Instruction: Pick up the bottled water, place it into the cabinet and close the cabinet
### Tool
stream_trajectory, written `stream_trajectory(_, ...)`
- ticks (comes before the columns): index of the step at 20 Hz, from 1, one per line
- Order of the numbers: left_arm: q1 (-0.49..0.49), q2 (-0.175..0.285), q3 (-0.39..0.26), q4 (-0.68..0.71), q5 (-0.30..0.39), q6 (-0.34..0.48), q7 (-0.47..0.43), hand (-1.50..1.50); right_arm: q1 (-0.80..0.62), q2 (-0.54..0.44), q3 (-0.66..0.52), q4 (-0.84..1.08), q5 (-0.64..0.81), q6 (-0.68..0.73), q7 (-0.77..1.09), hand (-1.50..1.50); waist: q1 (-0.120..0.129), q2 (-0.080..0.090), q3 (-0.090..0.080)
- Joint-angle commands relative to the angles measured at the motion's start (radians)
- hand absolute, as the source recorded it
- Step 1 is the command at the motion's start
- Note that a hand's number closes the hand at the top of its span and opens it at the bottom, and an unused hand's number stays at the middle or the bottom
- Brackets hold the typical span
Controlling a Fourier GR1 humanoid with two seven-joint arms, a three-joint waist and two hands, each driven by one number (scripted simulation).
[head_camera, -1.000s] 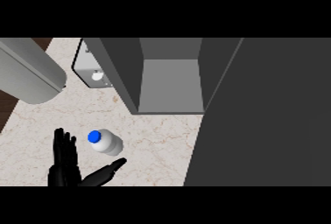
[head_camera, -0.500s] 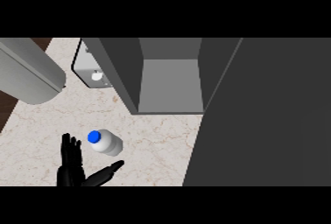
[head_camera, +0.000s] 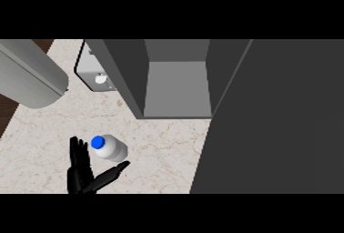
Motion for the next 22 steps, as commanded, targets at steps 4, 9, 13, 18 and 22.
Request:
stream_trajectory(4, -0.131, -0.003, 0.081, 0.277, 0.089, -0.067, -0.204, -1.5, 0.055, -0.041, 0.033, -0.123, 0.085, 0.0, 0.022, -1.5, -0.007, 0.0, 0.0)
stream_trajectory(9, -0.206, -0.002, 0.119, 0.334, 0.104, -0.085, -0.255, -1.5, 0.027, -0.031, 0.055, -0.035, 0.111, -0.017, -0.011, -1.5, 0.0, 0.0, 0.0)
stream_trajectory(13, -0.25, 0.031, 0.117, 0.347, 0.113, -0.144, -0.211, 1.5, 0.077, -0.087, 0.042, -0.151, 0.095, -0.014, 0.025, -1.5, -0.003, -0.001, 0.001)
stream_trajectory(18, -0.314, 0.019, 0.083, 0.426, 0.075, -0.138, -0.274, 1.5, 0.065, -0.068, 0.055, -0.095, 0.099, -0.031, -0.006, -1.5, -0.002, 0.0, 0.001)
stream_trajectory(22, -0.337, 0.009, 0.019, 0.44, -0.051, 0.043, -0.324, 1.5, -0.012, -0.036, 0.054, 0.003, 0.083, -0.047, -0.022, -1.5, -0.001, 0.0, 0.001)
